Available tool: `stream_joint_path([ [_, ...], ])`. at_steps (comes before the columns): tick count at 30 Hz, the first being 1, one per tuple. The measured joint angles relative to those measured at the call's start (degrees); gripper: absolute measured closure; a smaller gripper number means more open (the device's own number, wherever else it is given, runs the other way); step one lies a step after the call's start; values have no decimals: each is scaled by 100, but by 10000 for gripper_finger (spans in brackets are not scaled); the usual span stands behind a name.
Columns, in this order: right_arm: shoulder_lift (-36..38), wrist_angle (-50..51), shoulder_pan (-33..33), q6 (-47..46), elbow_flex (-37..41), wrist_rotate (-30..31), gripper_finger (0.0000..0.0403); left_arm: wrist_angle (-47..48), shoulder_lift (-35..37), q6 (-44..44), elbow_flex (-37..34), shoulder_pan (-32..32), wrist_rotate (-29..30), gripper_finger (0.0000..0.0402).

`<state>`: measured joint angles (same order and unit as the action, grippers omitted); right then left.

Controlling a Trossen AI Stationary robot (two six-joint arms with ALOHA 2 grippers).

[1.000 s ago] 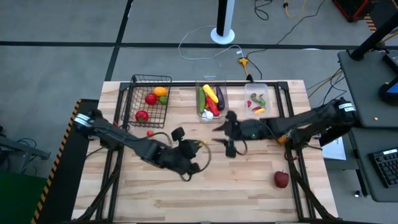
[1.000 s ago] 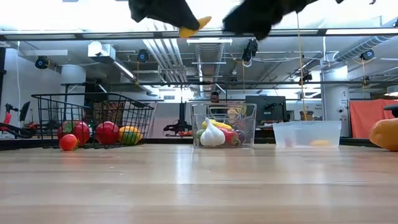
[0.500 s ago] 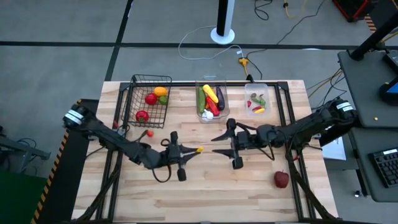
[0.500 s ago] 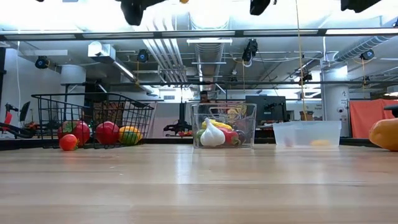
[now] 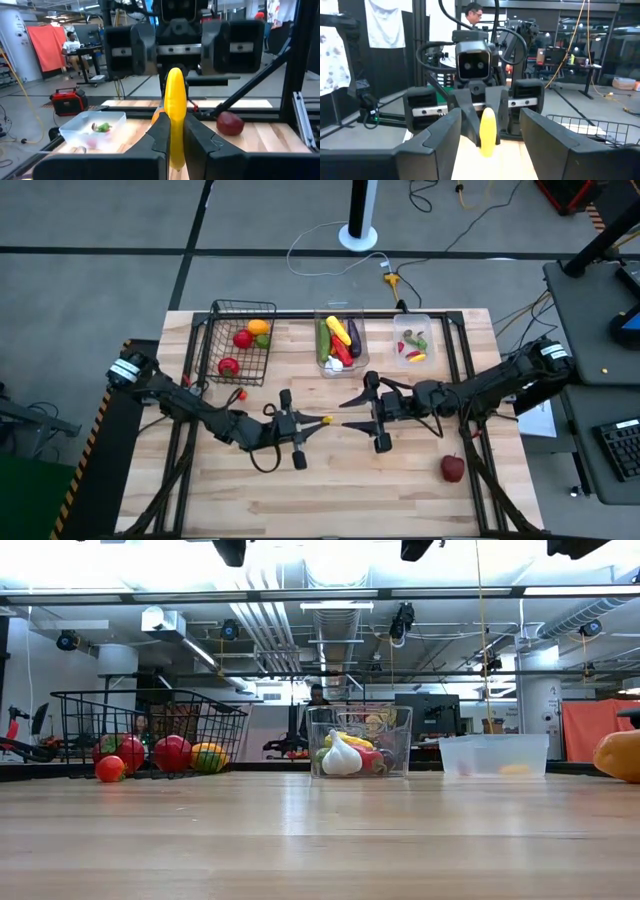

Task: Sort produce into baskets
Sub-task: Put the yellow corn into the right transparent bin

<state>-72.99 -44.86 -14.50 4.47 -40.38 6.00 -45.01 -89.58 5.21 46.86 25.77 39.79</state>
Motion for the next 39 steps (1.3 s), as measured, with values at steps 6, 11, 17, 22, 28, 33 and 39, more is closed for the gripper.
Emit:
stream_joint_path([
  [6, -246, -270, 14, 23, 0, 45, 182, -44, -2, 36, 128, -103, -40, 389],
  [11, -546, -564, 35, 175, -101, 155, 176, -42, -2, 36, 143, -130, -86, 389],
  [17, -810, -544, 125, 312, -413, 153, 186, -42, -2, 36, 143, -130, -96, 389],
  [22, -835, -520, 160, 360, -450, 153, 222, -33, -2, 124, 143, -128, -98, 389],
  [28, -835, -509, 164, 264, -450, 141, 317, -35, -2, 134, 143, -130, -87, 389],
  [33, -833, -409, 167, 304, -450, 132, 380, 101, -2, 19, 141, -128, 28, 379],
  [39, -789, -228, 181, 179, -444, 155, 377, 562, 0, -184, 132, -118, 142, 296],
])
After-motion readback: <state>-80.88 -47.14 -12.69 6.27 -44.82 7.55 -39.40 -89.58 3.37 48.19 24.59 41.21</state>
